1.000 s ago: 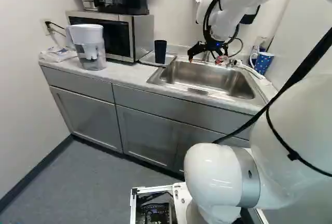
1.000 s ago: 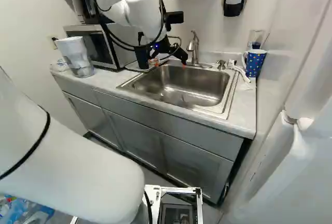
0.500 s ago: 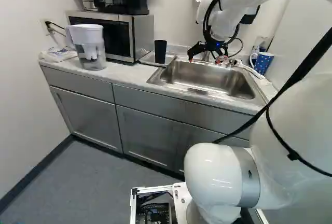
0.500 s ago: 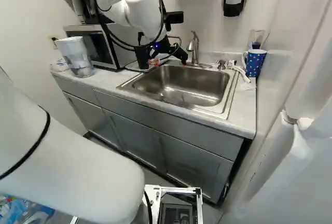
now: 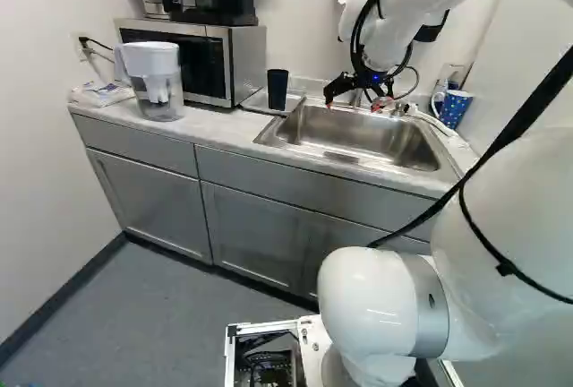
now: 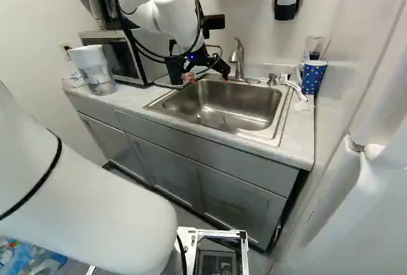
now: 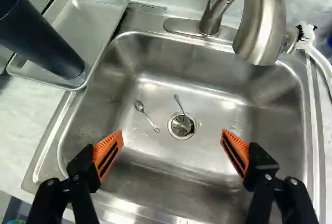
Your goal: Rinse the cup and place it in the tray
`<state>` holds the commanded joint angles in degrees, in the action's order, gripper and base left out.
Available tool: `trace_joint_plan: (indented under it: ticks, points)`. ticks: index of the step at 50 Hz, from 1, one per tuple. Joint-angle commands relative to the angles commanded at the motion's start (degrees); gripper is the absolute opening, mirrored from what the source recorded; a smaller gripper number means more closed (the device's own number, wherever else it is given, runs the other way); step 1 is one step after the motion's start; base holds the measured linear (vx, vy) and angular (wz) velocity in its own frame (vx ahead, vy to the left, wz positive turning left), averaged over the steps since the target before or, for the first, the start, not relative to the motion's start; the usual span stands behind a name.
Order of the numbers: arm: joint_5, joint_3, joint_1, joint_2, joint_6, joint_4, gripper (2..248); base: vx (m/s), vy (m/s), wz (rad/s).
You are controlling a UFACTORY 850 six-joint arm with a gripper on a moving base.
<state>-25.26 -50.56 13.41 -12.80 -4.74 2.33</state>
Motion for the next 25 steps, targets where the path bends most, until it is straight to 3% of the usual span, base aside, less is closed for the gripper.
trace_joint_plan:
  ticks: [25]
  points:
    - [0.0, 0.0, 0.0, 0.0, 0.0, 0.0, 247, -0.047, 0.036, -0.005]
